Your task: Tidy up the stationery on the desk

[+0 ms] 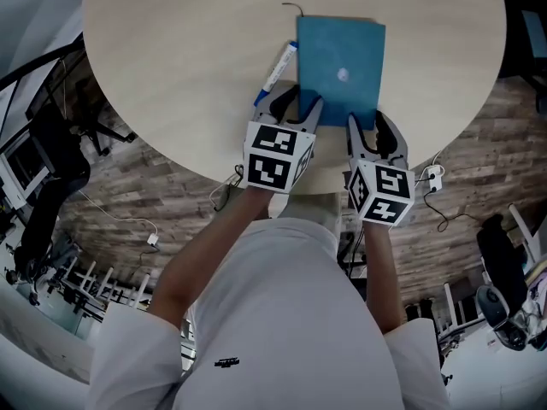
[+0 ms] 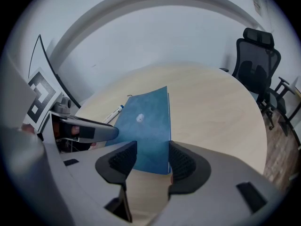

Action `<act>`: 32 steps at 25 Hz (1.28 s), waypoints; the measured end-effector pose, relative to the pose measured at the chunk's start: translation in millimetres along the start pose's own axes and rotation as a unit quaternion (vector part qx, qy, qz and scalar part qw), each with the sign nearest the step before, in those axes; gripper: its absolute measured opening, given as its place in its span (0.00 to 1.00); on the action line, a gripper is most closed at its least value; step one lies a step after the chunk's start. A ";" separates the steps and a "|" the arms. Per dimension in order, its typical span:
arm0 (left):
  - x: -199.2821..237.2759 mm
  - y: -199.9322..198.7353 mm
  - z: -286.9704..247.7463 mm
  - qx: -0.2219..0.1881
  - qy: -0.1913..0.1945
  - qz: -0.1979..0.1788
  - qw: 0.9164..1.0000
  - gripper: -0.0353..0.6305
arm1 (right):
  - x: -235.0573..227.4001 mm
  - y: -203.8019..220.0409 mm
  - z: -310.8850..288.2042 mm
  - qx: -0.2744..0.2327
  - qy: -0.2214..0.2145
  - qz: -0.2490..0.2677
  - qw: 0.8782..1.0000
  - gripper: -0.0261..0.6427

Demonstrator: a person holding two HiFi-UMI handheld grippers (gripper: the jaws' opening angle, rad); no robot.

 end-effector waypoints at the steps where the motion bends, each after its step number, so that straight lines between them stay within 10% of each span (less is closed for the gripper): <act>1: 1.0 3.6 2.6 0.002 0.002 -0.002 1.000 0.31 | 3.5 3.6 1.1 0.000 0.003 -0.002 1.000 0.37; 32: 16.1 9.5 13.9 -0.011 0.013 -0.022 1.000 0.31 | 45.2 47.1 5.4 0.006 0.022 -0.051 0.998 0.37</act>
Point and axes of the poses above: the fingertips, and each gripper's own axes: z backward along the fingers, x to its left, y out of its underside, the point moved 10 cm from there along z, backward along the fingers, and after that the axes turned 5 degrees about x, right-handed, at the moved point
